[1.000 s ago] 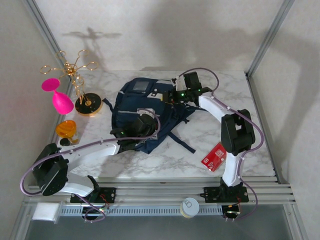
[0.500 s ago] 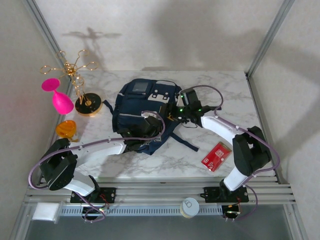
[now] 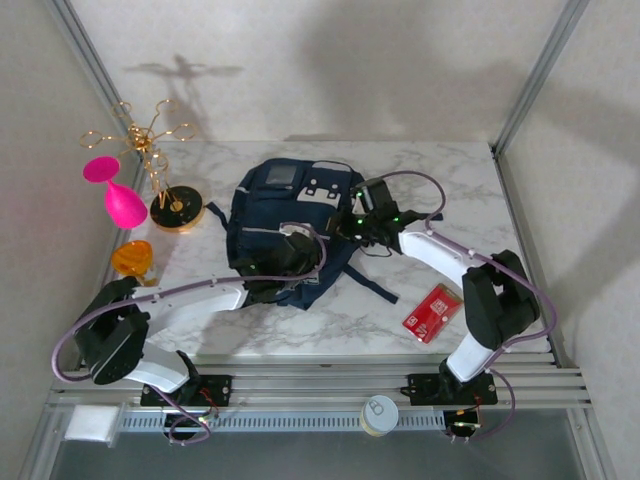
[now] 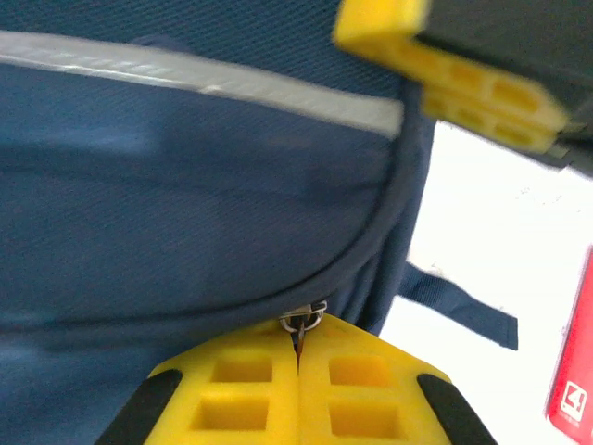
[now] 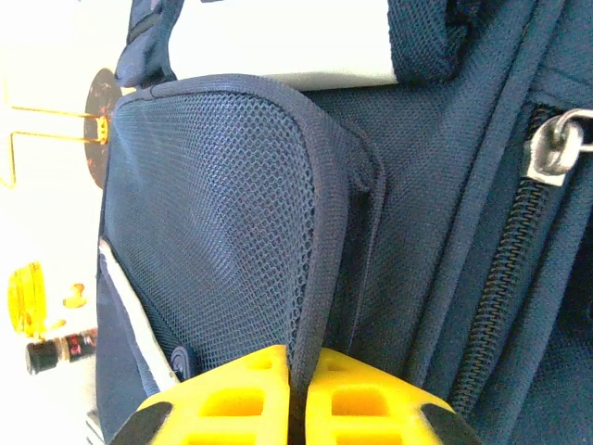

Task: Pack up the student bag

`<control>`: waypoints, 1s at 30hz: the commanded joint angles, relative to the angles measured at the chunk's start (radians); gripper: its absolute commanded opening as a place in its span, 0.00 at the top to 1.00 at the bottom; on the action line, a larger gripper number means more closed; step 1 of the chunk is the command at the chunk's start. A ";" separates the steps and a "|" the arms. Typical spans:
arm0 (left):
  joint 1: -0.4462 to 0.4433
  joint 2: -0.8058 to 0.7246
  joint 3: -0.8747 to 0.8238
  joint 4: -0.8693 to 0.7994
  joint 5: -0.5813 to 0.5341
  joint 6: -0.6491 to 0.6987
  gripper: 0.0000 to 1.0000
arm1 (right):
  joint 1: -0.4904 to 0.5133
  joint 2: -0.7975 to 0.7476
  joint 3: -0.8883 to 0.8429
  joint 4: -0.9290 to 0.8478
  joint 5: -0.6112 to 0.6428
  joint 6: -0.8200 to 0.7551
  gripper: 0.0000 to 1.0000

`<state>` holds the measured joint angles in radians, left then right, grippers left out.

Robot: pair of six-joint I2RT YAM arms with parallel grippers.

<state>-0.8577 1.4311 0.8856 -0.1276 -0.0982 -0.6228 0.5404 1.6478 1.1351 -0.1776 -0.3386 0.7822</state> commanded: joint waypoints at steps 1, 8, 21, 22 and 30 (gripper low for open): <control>0.055 -0.083 -0.046 -0.096 0.039 0.093 1.00 | -0.143 -0.043 0.067 -0.096 -0.011 -0.232 0.95; 0.108 -0.058 -0.018 -0.102 0.197 0.217 1.00 | -0.174 -0.043 0.077 -0.113 -0.086 -0.265 0.78; 0.105 -0.026 -0.034 0.059 0.215 0.148 1.00 | 0.026 -0.202 -0.190 0.089 0.042 0.171 0.36; 0.105 -0.023 -0.033 0.064 0.226 0.150 1.00 | 0.030 -0.199 -0.183 0.116 0.033 0.182 0.36; 0.105 -0.016 -0.040 0.089 0.231 0.151 1.00 | 0.136 -0.157 0.016 -0.053 0.249 0.098 0.41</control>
<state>-0.7544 1.4048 0.8421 -0.0978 0.0875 -0.4675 0.6277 1.4742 1.0760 -0.2409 -0.1577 0.9020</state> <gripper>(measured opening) 0.041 0.606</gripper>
